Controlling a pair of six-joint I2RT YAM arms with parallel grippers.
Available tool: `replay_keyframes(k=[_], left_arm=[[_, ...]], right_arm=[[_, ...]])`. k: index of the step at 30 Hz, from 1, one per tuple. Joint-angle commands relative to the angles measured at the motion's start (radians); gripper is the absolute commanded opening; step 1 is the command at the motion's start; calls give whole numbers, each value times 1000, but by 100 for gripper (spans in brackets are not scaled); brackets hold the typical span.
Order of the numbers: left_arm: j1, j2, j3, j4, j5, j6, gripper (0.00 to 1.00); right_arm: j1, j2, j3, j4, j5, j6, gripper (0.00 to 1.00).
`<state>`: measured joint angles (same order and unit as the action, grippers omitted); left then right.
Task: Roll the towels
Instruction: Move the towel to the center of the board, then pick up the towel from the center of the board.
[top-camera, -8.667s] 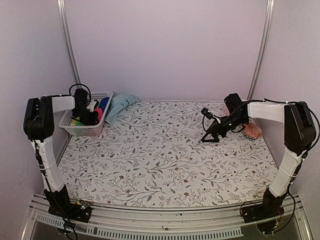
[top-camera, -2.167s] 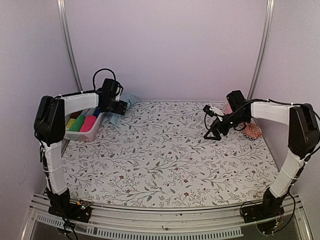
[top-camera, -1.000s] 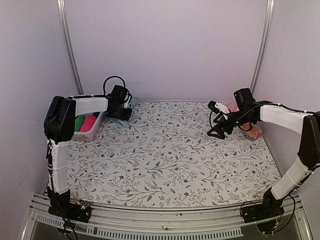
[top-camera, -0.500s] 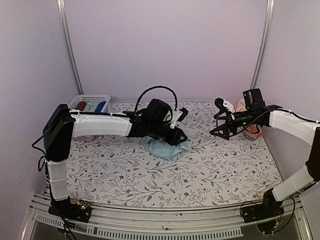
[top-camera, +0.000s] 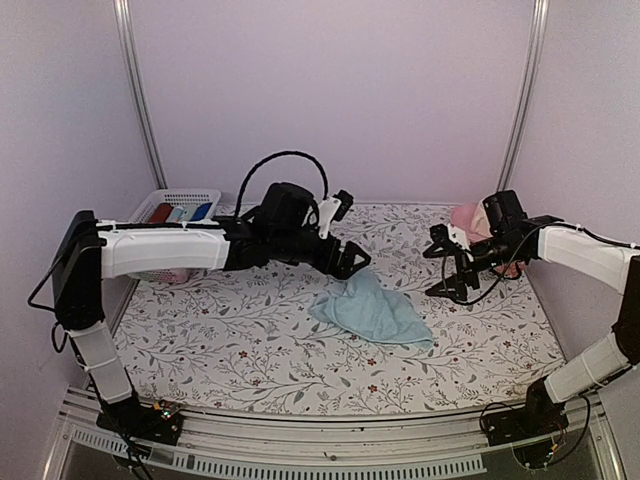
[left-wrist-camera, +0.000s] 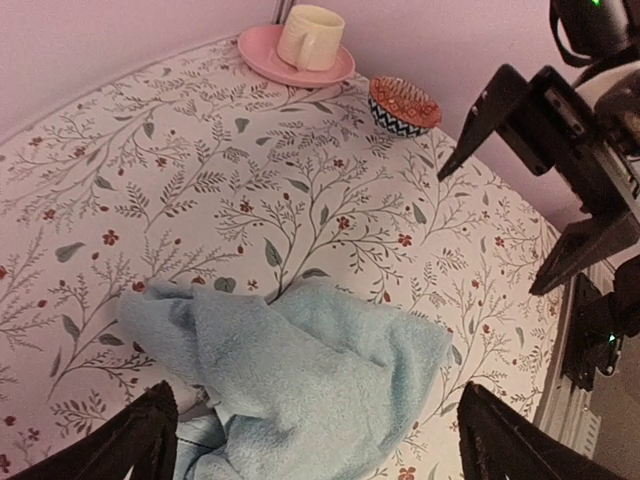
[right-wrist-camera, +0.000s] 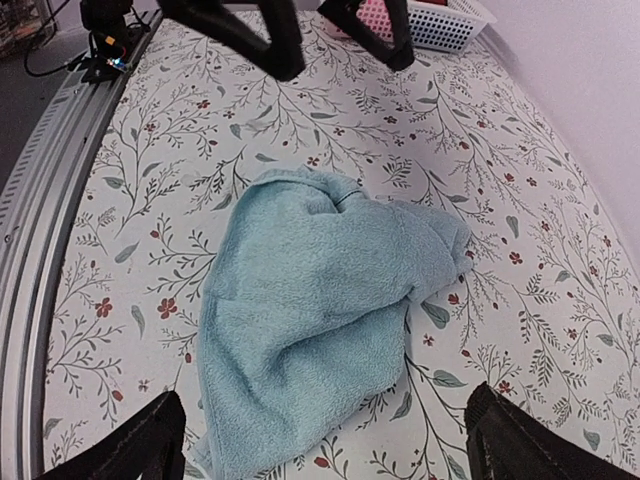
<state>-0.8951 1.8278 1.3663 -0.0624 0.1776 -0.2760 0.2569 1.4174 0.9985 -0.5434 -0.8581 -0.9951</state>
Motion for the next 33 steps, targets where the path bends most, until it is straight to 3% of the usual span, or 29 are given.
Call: replay_keyframes(k=[1, 5, 10, 15, 17, 22, 28, 33], left_arm=[[-26, -22, -61, 39, -147, 112, 97], [-72, -25, -133, 177, -90, 228, 97], [-118, -28, -219, 475, 128, 241, 97], [-189, 54, -161, 653, 281, 320, 97], [-216, 94, -129, 702, 321, 352, 97], [-254, 194, -52, 787, 424, 421, 97], [-271, 268, 11, 840, 596, 452, 97], [-278, 328, 104, 759, 656, 465, 97]], right_arm=[[30, -48, -47, 65, 12, -30, 99], [35, -20, -21, 190, 63, 178, 99], [42, 57, 69, 233, 147, 436, 99], [96, 120, 151, 234, 186, 601, 99], [148, 149, 181, 245, 277, 656, 99], [307, 264, 258, 281, 537, 777, 99], [353, 390, 372, 249, 508, 867, 99], [397, 415, 377, 253, 498, 857, 99]])
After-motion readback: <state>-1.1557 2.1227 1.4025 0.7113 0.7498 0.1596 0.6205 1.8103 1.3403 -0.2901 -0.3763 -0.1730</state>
